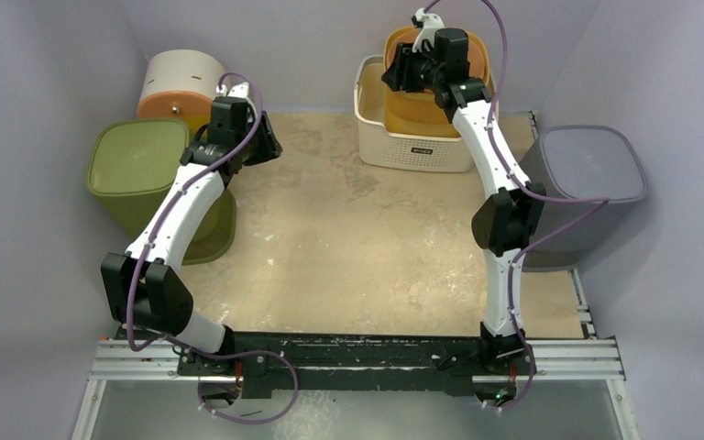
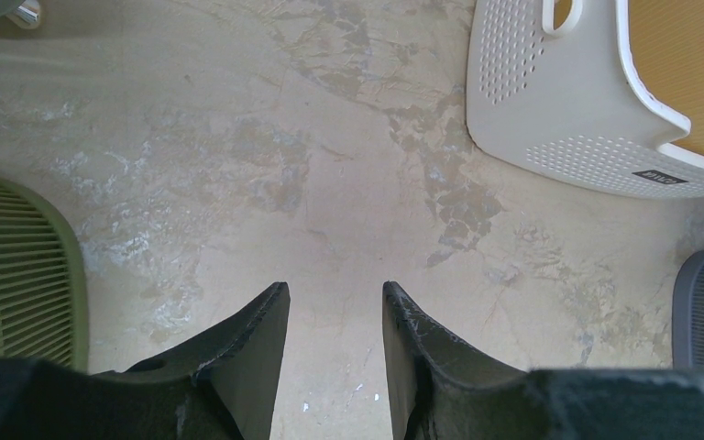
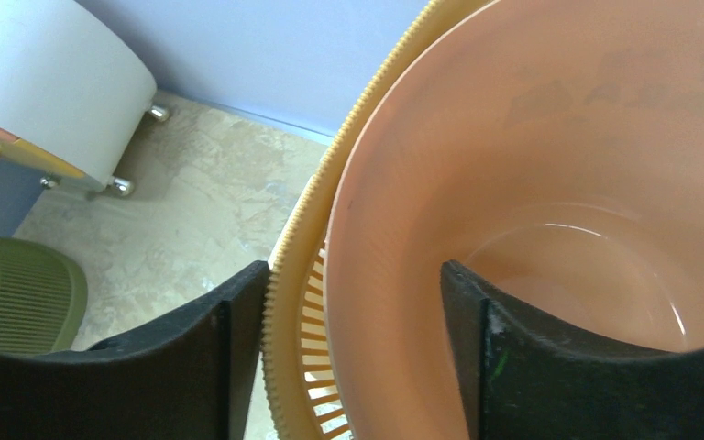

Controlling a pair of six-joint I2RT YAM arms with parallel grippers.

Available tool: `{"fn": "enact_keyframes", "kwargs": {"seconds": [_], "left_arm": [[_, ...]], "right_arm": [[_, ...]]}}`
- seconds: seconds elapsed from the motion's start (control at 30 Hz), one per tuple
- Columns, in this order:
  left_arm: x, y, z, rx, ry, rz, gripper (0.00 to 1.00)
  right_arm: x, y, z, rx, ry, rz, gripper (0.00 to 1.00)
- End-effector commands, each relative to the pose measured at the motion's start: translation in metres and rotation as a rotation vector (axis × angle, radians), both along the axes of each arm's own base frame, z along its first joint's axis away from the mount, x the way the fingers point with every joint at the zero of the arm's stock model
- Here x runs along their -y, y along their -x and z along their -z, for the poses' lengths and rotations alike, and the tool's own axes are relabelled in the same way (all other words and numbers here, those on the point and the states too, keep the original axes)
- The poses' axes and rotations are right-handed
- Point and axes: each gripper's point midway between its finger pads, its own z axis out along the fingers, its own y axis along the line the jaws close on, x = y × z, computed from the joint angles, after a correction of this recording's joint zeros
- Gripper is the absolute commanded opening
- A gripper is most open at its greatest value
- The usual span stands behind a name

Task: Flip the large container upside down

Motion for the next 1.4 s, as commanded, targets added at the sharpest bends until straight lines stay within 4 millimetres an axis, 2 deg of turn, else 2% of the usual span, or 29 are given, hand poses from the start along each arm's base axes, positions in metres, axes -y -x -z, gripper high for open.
{"fn": "enact_keyframes", "kwargs": {"seconds": [0.0,0.07,0.1,0.3,0.43,0.47,0.5,0.6,0.67,0.77,0.9,1.07,1.2,1.37], "left_arm": [[-0.002,0.001,-0.035,0.093,0.007,0.009,0.4],[-0.002,0.002,-0.035,0.092,0.006,0.008,0.4],[-0.002,0.002,-0.035,0.093,0.005,0.008,0.4],[-0.002,0.004,-0.037,0.095,0.01,0.008,0.4],[-0.001,0.006,-0.033,0.089,0.012,0.013,0.4],[-0.001,0.007,-0.033,0.088,0.013,0.014,0.4],[-0.002,0.008,-0.032,0.085,0.012,0.014,0.4],[-0.002,0.011,-0.028,0.08,0.013,0.014,0.4],[-0.002,0.014,-0.025,0.073,0.013,0.016,0.4],[-0.002,0.015,-0.024,0.071,0.014,0.018,0.4],[-0.003,0.016,-0.027,0.078,0.013,0.017,0.4],[-0.003,0.017,-0.028,0.076,0.009,0.017,0.4],[-0.004,0.017,-0.026,0.073,0.007,0.016,0.4],[-0.004,0.017,-0.025,0.073,0.004,0.015,0.4]], "right_arm": [[-0.008,0.01,-0.006,-0.007,0.005,-0.074,0.33],[-0.008,0.014,-0.007,-0.007,0.007,-0.082,0.1],[-0.009,0.017,-0.011,0.001,0.004,-0.091,0.06],[-0.014,0.039,-0.043,0.049,-0.003,-0.142,0.0],[-0.025,0.053,-0.037,0.021,0.02,-0.187,0.0],[-0.028,0.057,-0.032,0.008,0.03,-0.199,0.02],[-0.031,0.06,-0.026,-0.006,0.04,-0.21,0.09],[-0.037,0.067,-0.016,-0.031,0.06,-0.223,0.38],[-0.037,0.068,-0.022,-0.021,0.054,-0.211,0.51],[-0.036,0.066,-0.042,0.019,0.024,-0.181,0.6],[-0.032,0.061,-0.072,0.088,-0.032,-0.123,0.61],[-0.021,0.047,-0.089,0.139,-0.074,-0.025,0.61],[-0.016,0.036,-0.097,0.171,-0.1,0.016,0.59],[-0.009,0.025,-0.094,0.167,-0.114,0.057,0.58]]}}
